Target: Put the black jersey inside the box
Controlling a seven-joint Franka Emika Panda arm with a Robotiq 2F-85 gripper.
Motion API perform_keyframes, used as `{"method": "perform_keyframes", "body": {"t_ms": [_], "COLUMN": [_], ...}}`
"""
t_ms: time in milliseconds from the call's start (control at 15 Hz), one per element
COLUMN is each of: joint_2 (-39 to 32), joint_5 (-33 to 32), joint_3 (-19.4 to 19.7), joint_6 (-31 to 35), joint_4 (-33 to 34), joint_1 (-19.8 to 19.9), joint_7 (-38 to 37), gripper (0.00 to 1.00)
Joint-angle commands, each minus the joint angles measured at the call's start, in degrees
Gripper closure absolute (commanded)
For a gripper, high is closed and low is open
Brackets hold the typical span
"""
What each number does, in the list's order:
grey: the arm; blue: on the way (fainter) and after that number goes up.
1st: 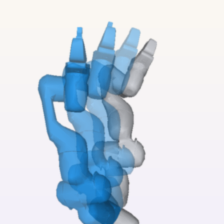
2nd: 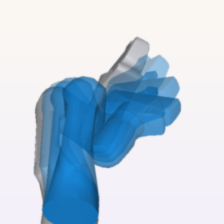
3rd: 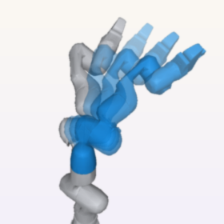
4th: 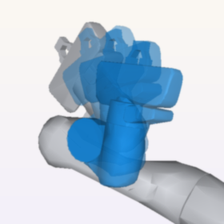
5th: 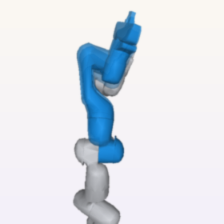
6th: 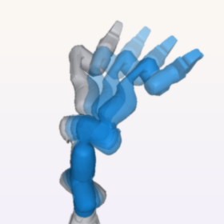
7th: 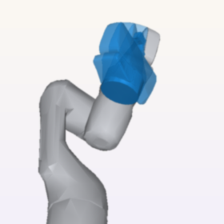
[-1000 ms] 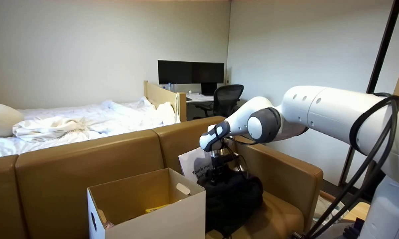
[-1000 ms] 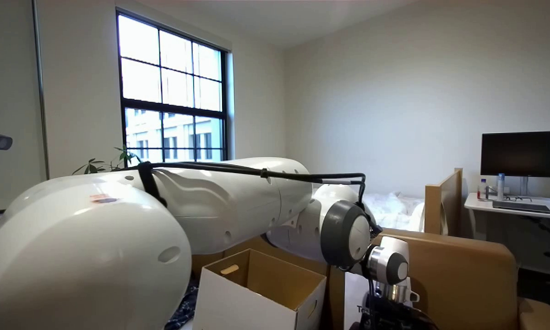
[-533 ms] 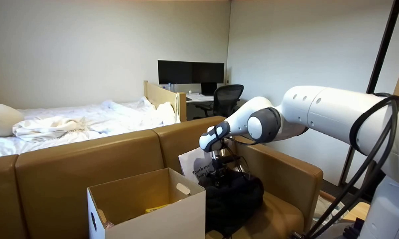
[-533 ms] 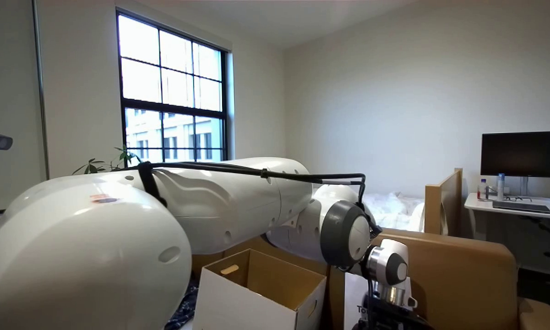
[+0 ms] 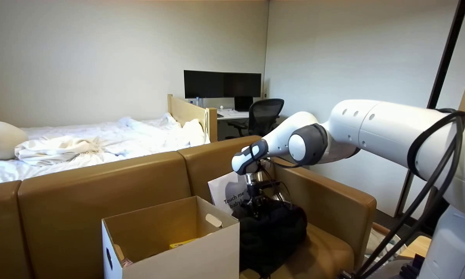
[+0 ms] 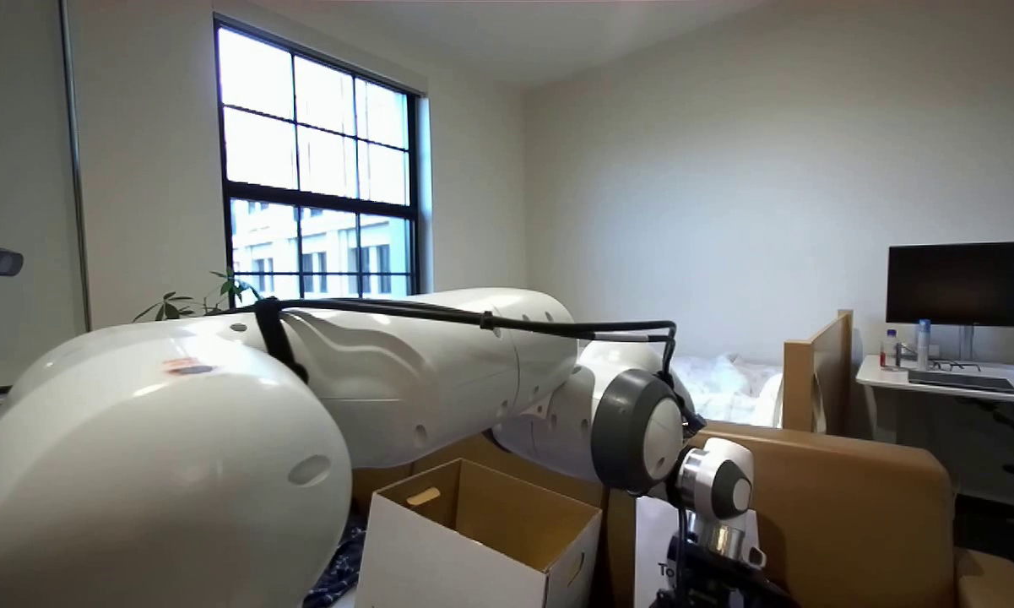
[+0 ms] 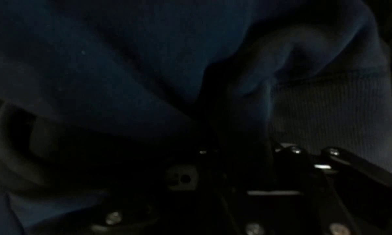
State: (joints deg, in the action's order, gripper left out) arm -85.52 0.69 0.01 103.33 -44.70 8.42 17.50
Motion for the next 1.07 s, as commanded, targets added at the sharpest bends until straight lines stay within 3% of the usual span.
{"method": "perform_keyframes", "body": {"t_ms": [0,400,800,1000], "joint_2": [0.0,0.01,11.85,17.07], "joint_5": [0.65,0.42,-1.21,-2.61], "joint_3": [-1.79,-2.19,-1.33,0.22], "joint_6": [-6.43,-15.51,-14.59,-14.44], "joint_4": [1.21,6.62,-0.73,-4.3], "joint_1": [1.61,1.8,0.51,-1.23], "joint_7": [2.29,4.19,11.14,9.79], "gripper": [0.89,0.89,0.89,0.9]}}
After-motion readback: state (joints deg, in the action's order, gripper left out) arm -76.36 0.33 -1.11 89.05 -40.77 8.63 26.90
